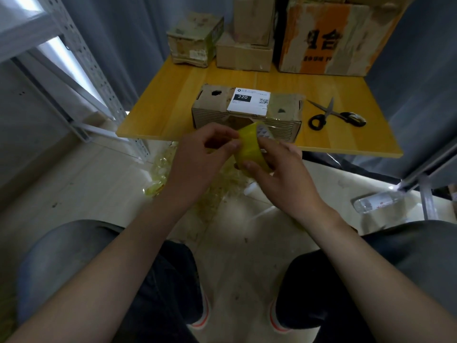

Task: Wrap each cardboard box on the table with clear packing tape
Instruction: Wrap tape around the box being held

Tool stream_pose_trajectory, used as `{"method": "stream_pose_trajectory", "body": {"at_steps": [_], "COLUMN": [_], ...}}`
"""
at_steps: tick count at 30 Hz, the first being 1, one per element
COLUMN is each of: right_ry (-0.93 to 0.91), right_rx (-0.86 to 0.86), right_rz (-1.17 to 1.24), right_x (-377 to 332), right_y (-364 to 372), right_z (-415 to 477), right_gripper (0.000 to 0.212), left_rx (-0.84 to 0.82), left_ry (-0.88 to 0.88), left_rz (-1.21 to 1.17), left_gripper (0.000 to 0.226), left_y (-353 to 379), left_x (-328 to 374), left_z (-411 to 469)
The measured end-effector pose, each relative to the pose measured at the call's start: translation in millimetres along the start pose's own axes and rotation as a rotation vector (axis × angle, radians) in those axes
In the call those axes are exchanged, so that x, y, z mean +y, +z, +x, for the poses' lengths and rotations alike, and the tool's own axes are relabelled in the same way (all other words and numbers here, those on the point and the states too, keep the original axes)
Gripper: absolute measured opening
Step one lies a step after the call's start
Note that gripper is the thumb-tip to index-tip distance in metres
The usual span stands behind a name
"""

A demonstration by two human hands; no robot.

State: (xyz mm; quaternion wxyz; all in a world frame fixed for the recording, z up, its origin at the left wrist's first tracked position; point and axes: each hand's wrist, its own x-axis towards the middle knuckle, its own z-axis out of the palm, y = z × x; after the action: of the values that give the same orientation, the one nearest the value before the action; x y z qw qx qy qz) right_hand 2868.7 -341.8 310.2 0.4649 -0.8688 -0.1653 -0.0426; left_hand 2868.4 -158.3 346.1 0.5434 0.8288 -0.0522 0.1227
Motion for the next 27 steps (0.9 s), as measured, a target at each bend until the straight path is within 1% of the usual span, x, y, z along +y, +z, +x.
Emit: {"method": "stream_pose_trajectory", "body": {"at_steps": [2, 3, 5, 7, 12, 16, 18, 21, 24, 27], "right_ry": [-0.034, -0.074, -0.132, -0.154, -0.146, -0.226, -0.242, -0.255, -0.256, -0.255], "right_rx": [0.043, 0.068, 0.093, 0.092, 0.025, 0.06, 0.079, 0.094, 0.065, 0.054], "right_rz": [-0.095, -0.11, -0.155, -0.186, -0.247, -0.258, -0.279, -0.302, -0.283, -0.276], "right_x": [-1, -2, -6, -7, 1, 2, -2, -2, 2, 5], "right_y": [3, 3, 3, 2, 5, 7, 7, 7, 8, 9], "right_z": [-4, -6, -7, -7, -5, -4, -6, -7, -5, -4], "right_gripper": [0.046, 0.04, 0.031, 0.027, 0.029, 0.025, 0.03, 0.033, 0.025, 0.017], "left_rx": [0.022, 0.018, -0.01, -0.027, -0.055, -0.068, -0.059, -0.015, 0.015, 0.026], "left_ry": [0.076, 0.11, 0.135, 0.11, 0.06, 0.007, 0.003, 0.047, 0.074, 0.081], "left_rz": [0.181, 0.218, 0.216, 0.197, 0.192, 0.187, 0.192, 0.203, 0.236, 0.27], "left_gripper": [0.009, 0.009, 0.011, 0.014, 0.016, 0.023, 0.025, 0.026, 0.031, 0.03], "left_y": [-1, -1, -2, -4, -7, -9, -10, -11, -11, -11], "left_x": [-6, -7, -6, -5, -6, -11, -12, -12, -12, -12], "left_z": [0, 1, 2, 2, 3, 6, 6, 5, 5, 5]}}
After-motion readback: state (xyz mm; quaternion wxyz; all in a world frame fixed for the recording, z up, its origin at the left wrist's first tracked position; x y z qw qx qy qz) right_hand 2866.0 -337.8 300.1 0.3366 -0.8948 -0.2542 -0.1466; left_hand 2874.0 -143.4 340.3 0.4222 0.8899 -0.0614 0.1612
